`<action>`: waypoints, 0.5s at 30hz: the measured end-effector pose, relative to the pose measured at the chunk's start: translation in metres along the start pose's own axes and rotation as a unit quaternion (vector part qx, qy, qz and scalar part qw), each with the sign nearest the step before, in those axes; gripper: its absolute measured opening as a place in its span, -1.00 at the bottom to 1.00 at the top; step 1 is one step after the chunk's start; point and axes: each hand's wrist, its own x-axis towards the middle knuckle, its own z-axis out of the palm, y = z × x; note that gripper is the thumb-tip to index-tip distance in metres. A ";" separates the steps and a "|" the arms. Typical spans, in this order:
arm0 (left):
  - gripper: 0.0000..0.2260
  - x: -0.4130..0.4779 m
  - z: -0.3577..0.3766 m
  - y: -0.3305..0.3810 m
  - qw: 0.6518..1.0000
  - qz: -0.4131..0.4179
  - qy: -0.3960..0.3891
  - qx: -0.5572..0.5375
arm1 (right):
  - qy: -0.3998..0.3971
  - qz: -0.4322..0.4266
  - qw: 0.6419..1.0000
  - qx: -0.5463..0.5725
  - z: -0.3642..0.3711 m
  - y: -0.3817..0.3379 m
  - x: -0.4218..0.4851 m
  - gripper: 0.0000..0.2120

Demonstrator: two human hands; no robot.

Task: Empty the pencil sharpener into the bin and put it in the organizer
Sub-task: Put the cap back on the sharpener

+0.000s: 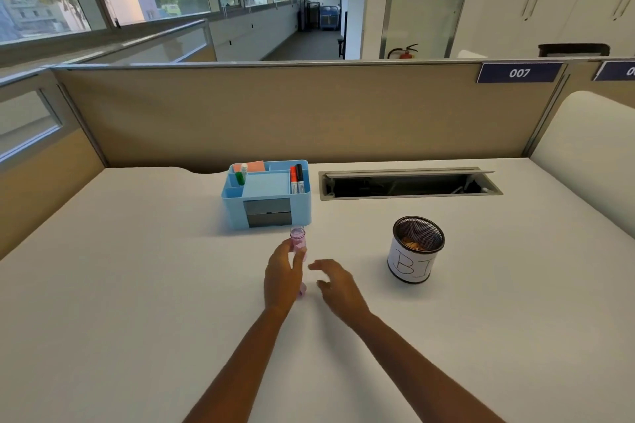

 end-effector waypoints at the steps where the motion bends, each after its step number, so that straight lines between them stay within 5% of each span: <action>1: -0.66 0.000 -0.004 -0.002 1.000 0.001 0.006 0.012 | -0.036 -0.026 0.998 -0.034 0.006 -0.001 0.002 -0.68; 6: -0.66 -0.004 -0.018 -0.010 0.997 0.031 0.032 0.069 | -0.137 -0.101 0.976 -0.133 0.025 0.004 0.005 -0.69; 11: -0.66 -0.010 -0.025 -0.012 0.995 0.047 0.020 0.086 | -0.121 -0.117 0.967 -0.193 0.027 0.018 0.002 -0.72; 15: -0.66 -0.013 -0.027 -0.014 0.994 0.057 -0.002 0.091 | -0.059 -0.051 0.995 -0.068 0.018 0.020 -0.007 -0.72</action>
